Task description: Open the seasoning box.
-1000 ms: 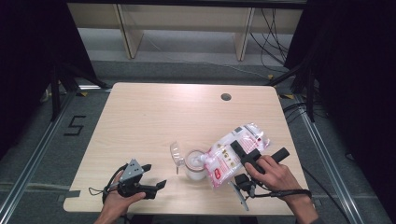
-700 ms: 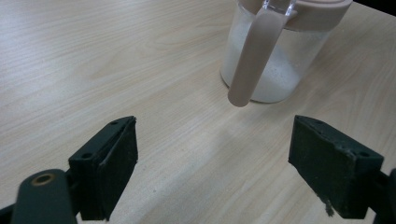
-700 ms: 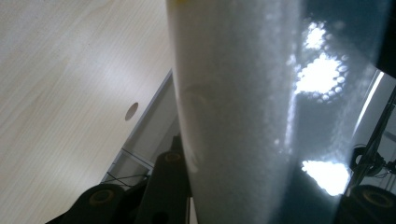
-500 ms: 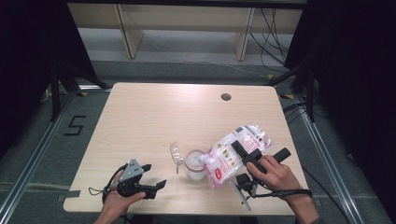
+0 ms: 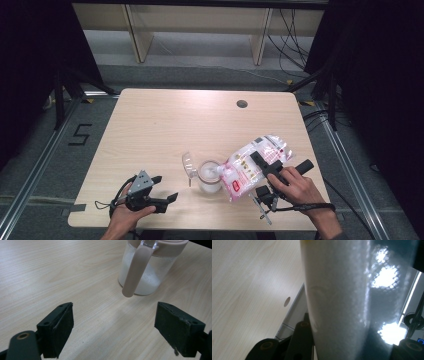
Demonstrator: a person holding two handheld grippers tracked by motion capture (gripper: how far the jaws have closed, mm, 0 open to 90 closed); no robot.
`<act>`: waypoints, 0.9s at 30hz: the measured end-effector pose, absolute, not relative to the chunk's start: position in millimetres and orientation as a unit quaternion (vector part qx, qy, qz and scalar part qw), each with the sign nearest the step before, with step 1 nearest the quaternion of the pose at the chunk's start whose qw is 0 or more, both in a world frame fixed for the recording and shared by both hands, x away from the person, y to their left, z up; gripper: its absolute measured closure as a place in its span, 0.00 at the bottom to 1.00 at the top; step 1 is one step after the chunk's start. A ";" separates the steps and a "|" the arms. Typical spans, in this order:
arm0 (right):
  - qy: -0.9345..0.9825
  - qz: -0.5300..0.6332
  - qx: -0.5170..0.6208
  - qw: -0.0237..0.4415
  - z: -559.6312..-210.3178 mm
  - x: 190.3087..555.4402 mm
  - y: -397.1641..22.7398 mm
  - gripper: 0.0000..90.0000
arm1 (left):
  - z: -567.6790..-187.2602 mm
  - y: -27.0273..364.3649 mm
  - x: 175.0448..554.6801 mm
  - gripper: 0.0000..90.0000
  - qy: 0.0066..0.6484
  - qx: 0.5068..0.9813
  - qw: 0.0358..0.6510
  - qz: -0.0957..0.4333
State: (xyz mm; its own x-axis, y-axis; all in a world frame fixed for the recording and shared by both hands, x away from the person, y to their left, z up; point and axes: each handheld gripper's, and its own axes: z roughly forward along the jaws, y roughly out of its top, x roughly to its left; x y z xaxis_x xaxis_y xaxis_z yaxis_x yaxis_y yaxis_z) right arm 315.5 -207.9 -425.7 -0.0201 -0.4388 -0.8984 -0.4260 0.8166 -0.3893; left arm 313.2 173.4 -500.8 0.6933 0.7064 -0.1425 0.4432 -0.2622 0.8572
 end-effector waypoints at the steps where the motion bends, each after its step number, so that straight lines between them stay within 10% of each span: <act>1: 0.718 -0.008 -0.302 0.628 -425.8 315.3 -207.8 0.86 | -500.8 173.3 313.2 0.17 0.367 0.783 0.484 0.136; 27: 0.749 0.092 -0.250 0.607 -432.5 320.7 -213.1 0.88 | -500.1 173.9 312.9 0.17 0.369 0.782 0.483 0.138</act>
State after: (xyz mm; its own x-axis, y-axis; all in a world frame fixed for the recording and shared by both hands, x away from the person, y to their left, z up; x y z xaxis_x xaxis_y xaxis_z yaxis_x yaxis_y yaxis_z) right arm 320.7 -213.1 -432.5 -0.1383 -0.2641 -0.9545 -0.4862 0.8578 -0.1668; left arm 312.9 173.9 -500.1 0.6900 0.7100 -0.1407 0.4436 -0.2612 0.8573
